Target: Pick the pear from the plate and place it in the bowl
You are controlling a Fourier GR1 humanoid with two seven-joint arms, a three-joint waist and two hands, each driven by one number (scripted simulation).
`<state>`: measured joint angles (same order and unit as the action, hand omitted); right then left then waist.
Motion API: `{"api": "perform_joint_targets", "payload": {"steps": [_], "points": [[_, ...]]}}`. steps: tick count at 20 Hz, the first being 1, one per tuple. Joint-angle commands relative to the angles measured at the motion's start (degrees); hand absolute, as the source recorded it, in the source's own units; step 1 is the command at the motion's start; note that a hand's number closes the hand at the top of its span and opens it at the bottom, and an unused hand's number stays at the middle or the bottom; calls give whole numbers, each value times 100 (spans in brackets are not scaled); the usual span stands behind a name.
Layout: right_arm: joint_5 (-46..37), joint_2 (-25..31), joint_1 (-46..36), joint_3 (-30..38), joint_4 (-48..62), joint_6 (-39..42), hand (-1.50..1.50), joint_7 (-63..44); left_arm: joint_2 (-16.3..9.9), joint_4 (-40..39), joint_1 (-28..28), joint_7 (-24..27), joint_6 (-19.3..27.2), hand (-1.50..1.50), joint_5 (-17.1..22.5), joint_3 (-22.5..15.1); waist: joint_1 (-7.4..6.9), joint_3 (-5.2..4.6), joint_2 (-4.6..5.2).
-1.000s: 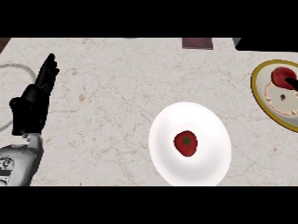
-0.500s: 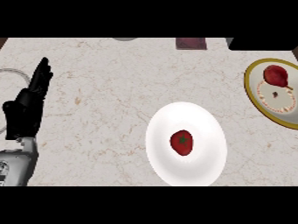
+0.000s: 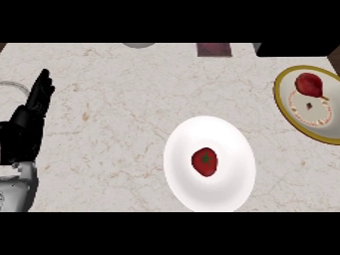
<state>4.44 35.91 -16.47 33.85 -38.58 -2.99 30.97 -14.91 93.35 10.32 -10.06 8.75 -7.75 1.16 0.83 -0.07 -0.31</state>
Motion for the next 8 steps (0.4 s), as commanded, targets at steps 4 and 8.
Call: {"api": "perform_joint_targets", "payload": {"steps": [4, 8], "points": [[461, -653, 1606, 15, -1933, 300, -150, -100, 108, 3, -37, 78, -42, 0, -94, 69, -16, 2, 15], [580, -958, 2093, -61, -3140, 214, -150, -622, 151, -337, 279, 117, -171, 0, -97, 142, -23, 2, 22]]}}
